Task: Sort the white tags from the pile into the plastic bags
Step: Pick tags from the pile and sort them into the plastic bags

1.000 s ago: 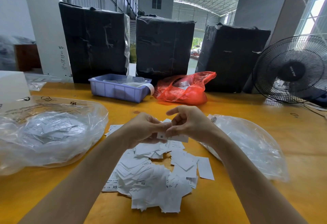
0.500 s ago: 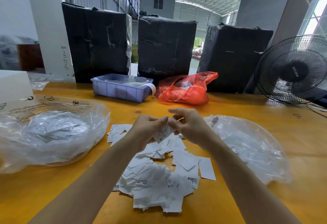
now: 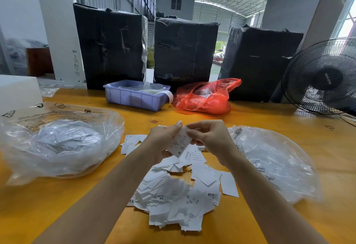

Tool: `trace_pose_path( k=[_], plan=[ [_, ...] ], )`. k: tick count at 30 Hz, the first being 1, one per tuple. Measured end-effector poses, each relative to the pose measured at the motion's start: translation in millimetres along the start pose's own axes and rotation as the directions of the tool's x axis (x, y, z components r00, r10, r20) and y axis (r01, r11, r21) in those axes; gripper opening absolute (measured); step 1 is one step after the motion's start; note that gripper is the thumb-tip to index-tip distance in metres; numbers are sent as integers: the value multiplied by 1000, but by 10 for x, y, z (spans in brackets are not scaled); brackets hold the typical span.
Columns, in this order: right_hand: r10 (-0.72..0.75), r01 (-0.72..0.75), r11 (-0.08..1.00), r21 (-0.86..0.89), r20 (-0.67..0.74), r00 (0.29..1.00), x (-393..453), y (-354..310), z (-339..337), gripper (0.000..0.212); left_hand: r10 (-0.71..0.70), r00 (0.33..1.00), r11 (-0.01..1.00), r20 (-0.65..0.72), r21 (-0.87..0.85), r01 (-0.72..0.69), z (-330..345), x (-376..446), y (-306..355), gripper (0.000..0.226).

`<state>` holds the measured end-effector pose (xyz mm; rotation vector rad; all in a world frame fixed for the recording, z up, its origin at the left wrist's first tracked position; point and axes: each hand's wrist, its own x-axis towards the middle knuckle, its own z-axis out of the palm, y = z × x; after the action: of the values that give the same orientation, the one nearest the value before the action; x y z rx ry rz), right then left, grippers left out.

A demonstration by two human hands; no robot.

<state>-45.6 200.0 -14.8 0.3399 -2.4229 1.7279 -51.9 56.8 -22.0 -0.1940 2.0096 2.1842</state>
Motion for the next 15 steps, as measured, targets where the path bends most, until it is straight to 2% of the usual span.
trace_pose_path(
  k=[2, 4, 7, 10, 12, 15],
  plan=[
    [28, -24, 998, 58, -69, 997, 22, 17, -25, 6, -19, 999, 998, 50, 61, 16, -44, -6, 25, 41],
    [88, -75, 990, 118, -109, 990, 36, 29, -56, 6, -15, 997, 992, 82, 126, 5, -114, 7, 42, 42],
    [165, -140, 972, 191, -123, 979, 59, 55, -79, 3, 1, 993, 982, 119, 187, -24, -198, -5, 75, 26],
    [162, -134, 971, 199, -133, 978, 71, 29, -108, 3, 10, 993, 977, 115, 211, -35, -260, 9, 123, 16],
    [98, -79, 991, 111, -178, 979, 77, -28, -243, 4, 44, 997, 966, 65, 252, -59, -341, 21, 191, 7],
    [-3, -65, 964, -257, -255, 967, 117, -62, -669, 10, 214, 967, 884, -141, 449, -130, -585, 44, 285, 7]
  ],
)
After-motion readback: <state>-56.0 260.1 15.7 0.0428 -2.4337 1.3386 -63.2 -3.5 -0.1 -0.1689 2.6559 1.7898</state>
